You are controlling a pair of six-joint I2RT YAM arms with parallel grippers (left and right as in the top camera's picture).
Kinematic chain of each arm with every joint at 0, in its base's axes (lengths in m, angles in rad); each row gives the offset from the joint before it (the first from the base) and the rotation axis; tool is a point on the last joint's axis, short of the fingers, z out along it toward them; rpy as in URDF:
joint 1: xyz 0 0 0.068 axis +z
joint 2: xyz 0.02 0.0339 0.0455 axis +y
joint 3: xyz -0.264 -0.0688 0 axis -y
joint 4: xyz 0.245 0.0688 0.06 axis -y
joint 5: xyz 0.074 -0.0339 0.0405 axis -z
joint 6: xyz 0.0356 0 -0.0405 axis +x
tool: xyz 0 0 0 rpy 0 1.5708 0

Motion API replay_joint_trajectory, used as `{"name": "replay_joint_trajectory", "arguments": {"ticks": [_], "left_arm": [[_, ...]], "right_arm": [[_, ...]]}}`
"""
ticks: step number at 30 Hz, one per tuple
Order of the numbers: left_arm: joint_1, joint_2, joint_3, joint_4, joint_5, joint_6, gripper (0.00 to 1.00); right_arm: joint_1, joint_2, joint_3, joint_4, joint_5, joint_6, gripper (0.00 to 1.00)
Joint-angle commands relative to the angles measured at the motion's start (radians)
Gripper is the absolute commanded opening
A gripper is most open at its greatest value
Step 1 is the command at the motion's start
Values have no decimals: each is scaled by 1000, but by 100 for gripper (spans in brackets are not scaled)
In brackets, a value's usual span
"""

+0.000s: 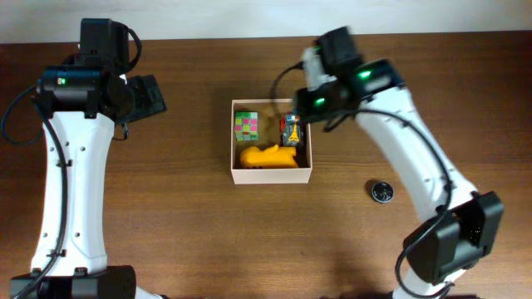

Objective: Pack container
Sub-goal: 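Carry the blue ball left with the right gripper and drop it into the box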

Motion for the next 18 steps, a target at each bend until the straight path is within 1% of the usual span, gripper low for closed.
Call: {"name": "replay_joint_trajectory", "arguments": {"ticks": [1,6,12,13,14,15,16,18], "left_arm": [[3,-26,18,0,-4,8,99],[3,-26,18,-1,-4,8,99],[3,-26,18,-1,-4,8,99],[3,-26,18,0,-4,8,99],[3,-26,18,0,-4,8,99],[3,-26,18,-1,-4,8,99],[3,-26,18,-1,-4,8,99],[3,-26,18,-1,-4,8,99]], "right_arm": [[56,21,-21,37,97,47,29],[111,116,-56,130,101,46,30],[108,220,-56,215,131,46,30],[106,228,-56,218,130,46,37],[106,228,-56,218,130,45,53],[106,227,-56,216,129,45,77],[106,221,-54,205,129,43,81],[106,198,-48,185,129,34,82]]}}
